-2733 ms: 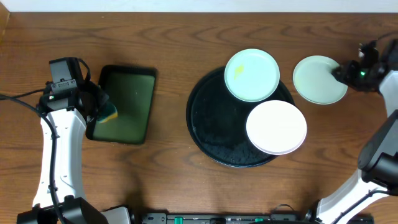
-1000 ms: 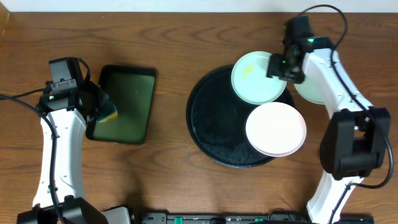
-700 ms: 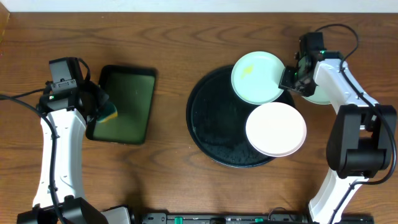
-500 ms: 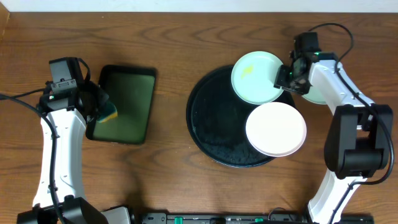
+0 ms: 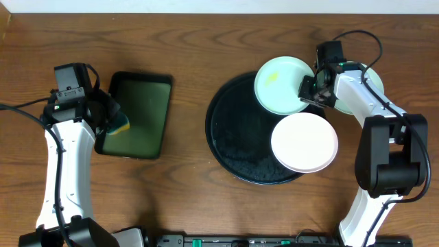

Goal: Clean dirty plates on tray and stack at the side
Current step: 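Grasp the upper green plate rim with the right gripper and pull it down, then carry the sponge with the left gripper onto the green plate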

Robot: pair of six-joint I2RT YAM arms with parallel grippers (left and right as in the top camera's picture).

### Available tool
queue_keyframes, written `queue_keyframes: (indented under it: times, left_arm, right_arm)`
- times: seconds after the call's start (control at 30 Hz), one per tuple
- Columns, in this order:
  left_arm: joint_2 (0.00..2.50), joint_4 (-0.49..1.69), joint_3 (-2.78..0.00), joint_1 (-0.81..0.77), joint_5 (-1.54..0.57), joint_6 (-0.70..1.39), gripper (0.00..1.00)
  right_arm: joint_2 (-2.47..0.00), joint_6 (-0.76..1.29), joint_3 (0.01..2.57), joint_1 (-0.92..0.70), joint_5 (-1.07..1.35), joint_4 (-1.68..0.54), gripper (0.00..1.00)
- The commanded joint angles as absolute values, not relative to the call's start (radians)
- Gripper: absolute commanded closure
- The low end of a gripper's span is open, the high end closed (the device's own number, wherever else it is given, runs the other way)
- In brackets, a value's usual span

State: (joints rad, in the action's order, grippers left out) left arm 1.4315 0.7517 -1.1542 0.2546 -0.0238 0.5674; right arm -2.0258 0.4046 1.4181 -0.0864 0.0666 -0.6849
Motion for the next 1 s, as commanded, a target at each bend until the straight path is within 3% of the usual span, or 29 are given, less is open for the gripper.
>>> queue_keyframes:
  times: [0.0, 0.03, 0.27, 0.73, 0.77, 0.8, 0.83, 0.97]
  left_arm:
    - [1.431, 0.740, -1.148, 0.255, -0.101, 0.548, 0.93]
    - [1.431, 0.731, -1.148, 0.251, -0.125, 0.529, 0.93]
    - [1.431, 0.722, -1.148, 0.174, -0.150, 0.503, 0.93]
    - [1.501, 0.693, -1.148, -0.106, -0.150, 0.559, 0.92]
    - [1.515, 0.677, -1.148, -0.133, -0.150, 0.559, 0.93]
    - [1.526, 0.665, -1.148, -0.155, -0.150, 0.563, 0.93]
    - [1.534, 0.653, -1.148, -0.174, -0.150, 0.570, 0.93]
    - [1.567, 0.609, -1.148, -0.248, -0.150, 0.608, 0.92]
  right_arm:
    - [-2.020, 0.358, 1.419, -0.106, 0.127, -0.642, 0.94]
    - [-2.020, 0.349, 1.420, -0.110, 0.153, -0.631, 0.99]
    - [-2.020, 0.254, 1.420, -0.176, 0.342, -0.599, 0.99]
    - [-2.020, 0.122, 1.419, -0.210, 0.348, -0.839, 0.99]
    - [-2.020, 0.109, 1.419, -0.211, 0.346, -0.842, 0.92]
    - [-2.020, 0.106, 1.419, -0.211, 0.340, -0.838, 0.72]
    - [-2.020, 0.106, 1.419, -0.210, 0.330, -0.831, 0.62]
    - [-2.020, 0.107, 1.419, -0.210, 0.276, -0.790, 0.62]
